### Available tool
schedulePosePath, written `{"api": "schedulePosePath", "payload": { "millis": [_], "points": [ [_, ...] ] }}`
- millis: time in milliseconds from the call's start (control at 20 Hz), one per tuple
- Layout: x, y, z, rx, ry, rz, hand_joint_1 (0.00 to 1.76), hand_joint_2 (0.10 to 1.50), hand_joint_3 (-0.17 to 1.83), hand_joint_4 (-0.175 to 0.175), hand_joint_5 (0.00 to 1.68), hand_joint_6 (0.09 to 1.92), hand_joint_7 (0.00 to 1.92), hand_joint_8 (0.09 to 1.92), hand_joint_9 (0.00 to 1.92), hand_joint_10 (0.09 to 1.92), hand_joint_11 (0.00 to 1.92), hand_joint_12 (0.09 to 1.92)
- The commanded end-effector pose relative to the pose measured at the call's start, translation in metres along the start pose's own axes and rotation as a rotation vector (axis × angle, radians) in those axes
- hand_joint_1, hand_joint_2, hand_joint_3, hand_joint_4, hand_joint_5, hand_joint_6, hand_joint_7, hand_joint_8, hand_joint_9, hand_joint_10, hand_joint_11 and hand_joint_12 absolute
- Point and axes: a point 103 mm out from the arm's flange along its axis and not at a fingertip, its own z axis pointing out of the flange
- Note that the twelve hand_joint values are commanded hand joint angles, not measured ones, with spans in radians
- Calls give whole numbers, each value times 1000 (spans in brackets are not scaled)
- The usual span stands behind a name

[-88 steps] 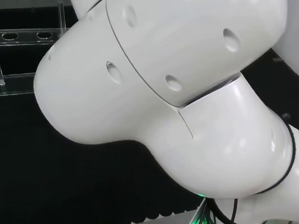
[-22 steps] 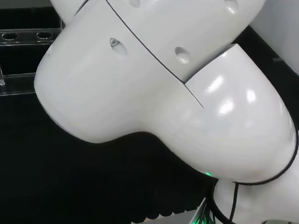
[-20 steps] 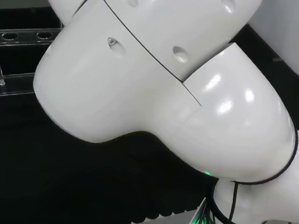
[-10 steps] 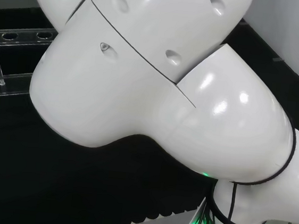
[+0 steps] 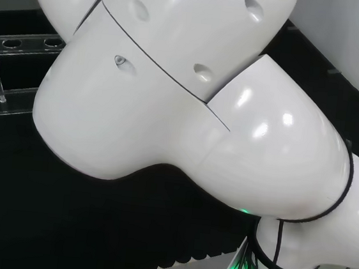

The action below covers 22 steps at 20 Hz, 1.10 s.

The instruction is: Pour all the NaCl from the weighing funnel into the round-bottom flask.

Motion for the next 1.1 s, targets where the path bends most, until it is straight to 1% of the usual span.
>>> {"api": "schedulePosePath", "payload": {
  "millis": [50, 150, 250, 350, 650, 1000, 1100],
  "points": [
    [-5, -1, -2, 2, -14, -2, 1161, 608, 603, 175, 1582, 87, 1774, 87, 1355, 178, 288, 1439],
    [-6, 0, 0, 5, -26, 3, 1161, 609, 602, 175, 1582, 87, 1774, 87, 1355, 178, 289, 1438],
    [-6, -1, 2, 22, -29, -2, 1161, 609, 601, 175, 1582, 87, 1775, 87, 1355, 178, 290, 1437],
    [-5, -1, 2, 23, -51, -24, 1161, 609, 601, 175, 1583, 87, 1776, 87, 1356, 177, 290, 1436],
    [-6, -1, -2, 33, -86, -44, 1161, 608, 603, 175, 1584, 87, 1778, 87, 1355, 175, 292, 1434],
    [-5, -1, -5, 25, -135, -85, 1161, 606, 606, 175, 1585, 87, 1779, 87, 1351, 172, 292, 1432],
    [-4, -1, -7, 20, -159, -103, 1161, 605, 607, 175, 1585, 87, 1779, 87, 1351, 172, 292, 1431]
  ]
}}
